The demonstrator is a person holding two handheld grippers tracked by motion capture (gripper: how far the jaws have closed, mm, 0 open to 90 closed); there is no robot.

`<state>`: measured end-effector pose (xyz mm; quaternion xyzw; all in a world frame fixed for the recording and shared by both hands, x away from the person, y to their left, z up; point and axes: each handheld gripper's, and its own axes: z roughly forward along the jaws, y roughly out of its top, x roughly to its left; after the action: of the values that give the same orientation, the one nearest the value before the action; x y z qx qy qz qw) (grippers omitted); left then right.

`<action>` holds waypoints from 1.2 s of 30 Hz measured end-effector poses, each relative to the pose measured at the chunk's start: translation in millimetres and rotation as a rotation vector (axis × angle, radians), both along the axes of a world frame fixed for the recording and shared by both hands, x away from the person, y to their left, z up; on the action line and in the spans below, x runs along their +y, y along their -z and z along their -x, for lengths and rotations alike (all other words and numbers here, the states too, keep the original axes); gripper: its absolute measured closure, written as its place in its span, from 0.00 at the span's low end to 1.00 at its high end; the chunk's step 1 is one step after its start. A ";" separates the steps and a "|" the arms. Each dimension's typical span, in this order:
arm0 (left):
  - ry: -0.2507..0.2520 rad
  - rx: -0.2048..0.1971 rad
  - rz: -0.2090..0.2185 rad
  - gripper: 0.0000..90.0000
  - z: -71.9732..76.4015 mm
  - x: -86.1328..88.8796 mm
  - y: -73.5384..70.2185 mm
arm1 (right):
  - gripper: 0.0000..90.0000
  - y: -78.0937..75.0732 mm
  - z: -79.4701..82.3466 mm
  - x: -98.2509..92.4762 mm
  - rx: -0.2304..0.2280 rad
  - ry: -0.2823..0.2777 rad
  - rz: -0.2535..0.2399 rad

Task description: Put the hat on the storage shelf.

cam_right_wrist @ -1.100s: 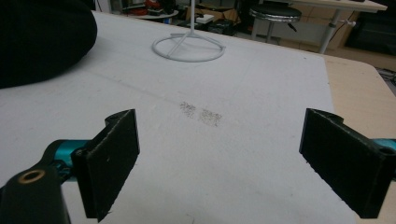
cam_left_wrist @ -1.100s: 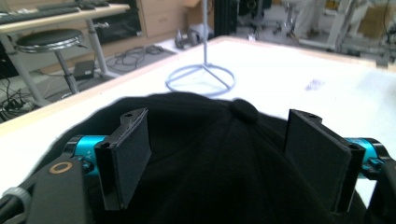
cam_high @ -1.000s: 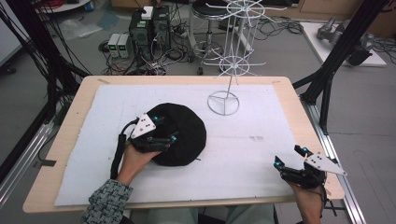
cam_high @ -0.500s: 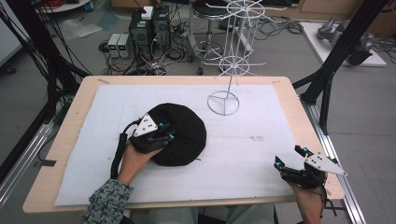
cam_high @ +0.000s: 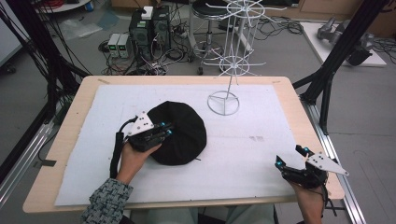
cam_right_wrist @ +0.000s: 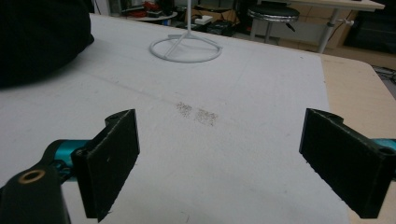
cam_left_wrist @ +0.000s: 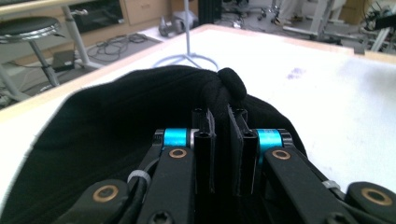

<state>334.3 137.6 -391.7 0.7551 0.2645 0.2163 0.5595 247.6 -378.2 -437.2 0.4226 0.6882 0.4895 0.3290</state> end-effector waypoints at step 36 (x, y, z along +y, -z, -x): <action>-0.079 -0.158 0.218 0.91 -11.6 85.2 -127.7 | 0.13 -0.6 -21.2 7.1 0.000 -0.028 -0.038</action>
<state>345.9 222.8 -263.9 0.6594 0.2712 0.2670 0.6483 268.8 -371.1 -436.6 0.4191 0.6845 0.5071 0.3142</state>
